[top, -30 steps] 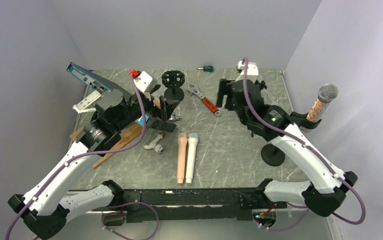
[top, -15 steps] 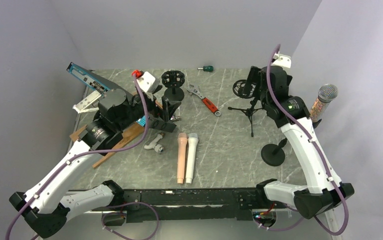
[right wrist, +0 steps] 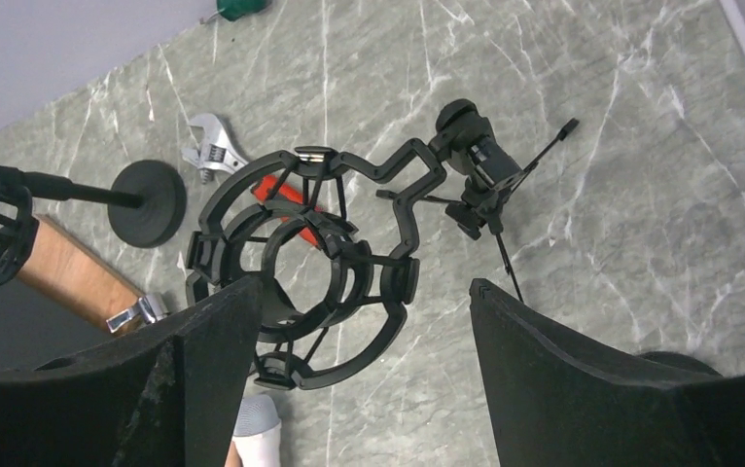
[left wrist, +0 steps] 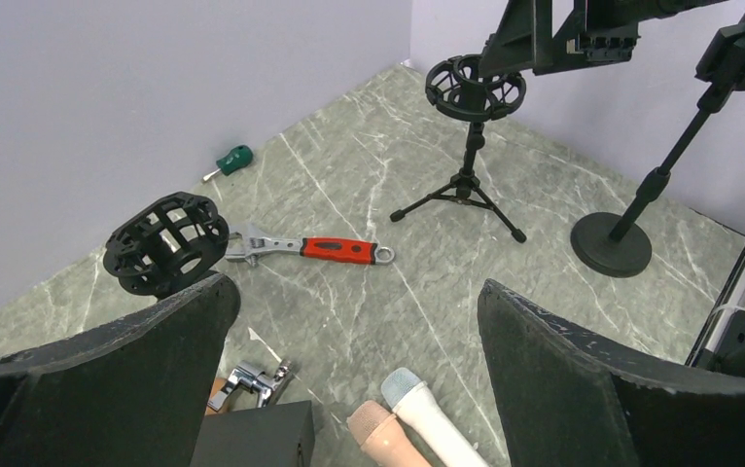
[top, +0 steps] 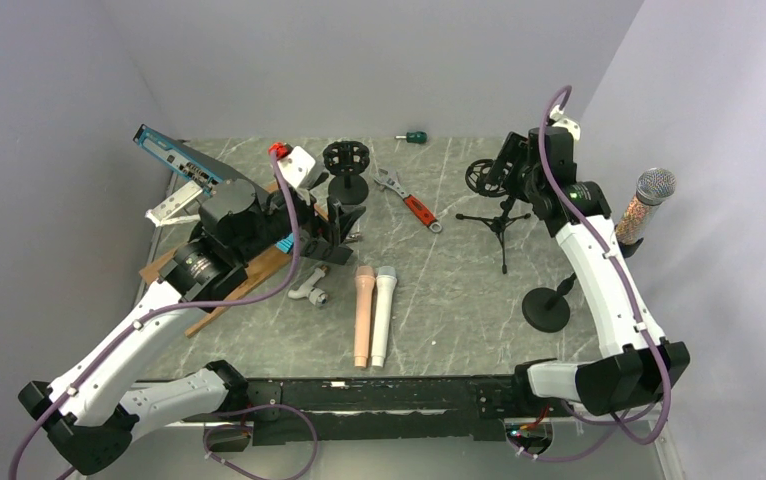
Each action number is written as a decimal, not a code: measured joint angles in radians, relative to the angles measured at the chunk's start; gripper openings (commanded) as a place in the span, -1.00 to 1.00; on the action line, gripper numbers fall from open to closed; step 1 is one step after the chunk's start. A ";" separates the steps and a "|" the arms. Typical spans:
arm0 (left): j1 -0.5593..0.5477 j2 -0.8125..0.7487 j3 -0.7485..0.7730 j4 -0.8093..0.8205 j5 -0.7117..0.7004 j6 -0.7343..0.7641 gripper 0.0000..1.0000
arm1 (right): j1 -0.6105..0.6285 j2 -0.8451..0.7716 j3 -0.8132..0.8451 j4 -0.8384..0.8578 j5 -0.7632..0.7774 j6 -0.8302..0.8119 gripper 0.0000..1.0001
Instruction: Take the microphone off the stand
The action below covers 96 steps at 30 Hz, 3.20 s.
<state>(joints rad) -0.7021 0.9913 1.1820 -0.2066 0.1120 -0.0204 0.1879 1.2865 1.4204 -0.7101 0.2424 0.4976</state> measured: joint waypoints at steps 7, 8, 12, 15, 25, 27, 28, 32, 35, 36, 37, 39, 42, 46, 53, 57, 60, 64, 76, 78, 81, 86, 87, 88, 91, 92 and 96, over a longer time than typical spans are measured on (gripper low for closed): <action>-0.011 0.000 0.000 0.000 0.000 0.002 0.98 | -0.037 -0.009 -0.075 0.061 -0.058 0.058 0.58; -0.013 0.000 0.000 0.000 0.000 0.002 0.98 | -0.044 -0.012 -0.087 0.075 -0.072 0.068 0.55; -0.020 0.000 0.000 0.000 -0.002 0.003 0.98 | -0.067 -0.023 -0.130 0.128 -0.125 0.114 0.38; -0.022 0.001 0.000 0.000 -0.004 0.014 0.98 | -0.077 -0.039 -0.163 0.172 -0.166 0.145 0.22; -0.034 0.001 0.000 0.000 -0.005 0.030 0.98 | -0.093 -0.106 -0.252 0.245 -0.269 0.214 -0.09; -0.035 0.001 0.000 0.000 -0.005 0.032 0.98 | -0.094 -0.123 -0.262 0.240 -0.295 0.221 -0.15; -0.035 0.002 0.000 0.000 -0.005 0.033 0.98 | -0.094 -0.130 -0.266 0.239 -0.309 0.224 -0.16; -0.038 0.006 0.000 0.000 -0.005 0.033 0.98 | -0.094 -0.146 -0.266 0.238 -0.392 0.229 -0.23; -0.041 0.017 0.000 0.000 -0.005 0.032 0.98 | -0.094 -0.158 -0.270 0.235 -0.471 0.235 -0.24; -0.042 0.021 0.000 0.000 -0.005 0.032 0.98 | -0.094 -0.163 -0.275 0.232 -0.496 0.238 -0.24; -0.043 0.024 0.000 0.000 -0.005 0.032 0.98 | -0.093 -0.169 -0.281 0.232 -0.515 0.240 -0.24; -0.047 0.031 0.000 0.000 -0.005 0.032 0.98 | -0.093 -0.188 -0.304 0.233 -0.552 0.245 -0.25; -0.056 0.039 0.000 0.000 -0.005 0.032 0.98 | -0.093 -0.227 -0.353 0.237 -0.601 0.262 -0.14; -0.080 0.058 0.000 0.000 -0.004 0.026 0.98 | -0.096 -0.281 -0.422 0.270 -0.676 0.280 0.45; -0.144 0.147 0.017 -0.008 -0.006 -0.049 0.98 | -0.094 -0.332 -0.399 0.216 -0.715 0.206 0.94; -0.173 0.145 -0.025 0.074 -0.022 -0.146 0.98 | -0.094 -0.344 -0.303 0.130 -0.666 0.120 0.96; -0.222 0.120 -0.132 0.227 -0.066 -0.214 0.98 | -0.094 -0.374 -0.254 0.084 -0.622 0.067 0.98; -0.374 0.127 -0.315 0.486 -0.206 -0.226 0.98 | -0.094 -0.444 -0.232 0.034 -0.562 0.005 0.99; -0.561 0.649 -0.413 1.148 -0.655 -0.096 0.85 | -0.094 -0.590 -0.238 -0.066 -0.496 -0.050 1.00; -0.556 0.735 -0.380 1.223 -0.691 -0.099 0.75 | -0.094 -0.615 -0.236 -0.087 -0.478 -0.062 1.00; -0.540 0.829 -0.329 1.289 -0.692 -0.143 0.63 | -0.094 -0.636 -0.227 -0.121 -0.451 -0.081 1.00; -0.456 0.904 -0.300 1.366 -0.617 -0.346 0.58 | -0.094 -0.659 -0.224 -0.162 -0.424 -0.100 1.00; -0.431 0.916 -0.299 1.380 -0.589 -0.393 0.54 | -0.094 -0.664 -0.224 -0.170 -0.421 -0.102 1.00; -0.412 0.925 -0.296 1.388 -0.570 -0.425 0.52 | -0.094 -0.670 -0.224 -0.175 -0.417 -0.103 1.00; -0.360 0.961 -0.276 1.409 -0.509 -0.529 0.47 | -0.094 -0.687 -0.225 -0.180 -0.408 -0.105 1.00; -0.347 0.974 -0.273 1.419 -0.488 -0.564 0.44 | -0.094 -0.691 -0.225 -0.180 -0.407 -0.105 1.00; -0.308 1.014 -0.265 1.432 -0.414 -0.692 0.42 | -0.094 -0.692 -0.225 -0.182 -0.404 -0.106 1.00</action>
<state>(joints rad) -1.0100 2.0052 0.9169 1.2259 -0.3016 -0.7124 0.0940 0.5945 1.1957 -0.8917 -0.1619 0.3920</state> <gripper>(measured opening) 0.717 0.997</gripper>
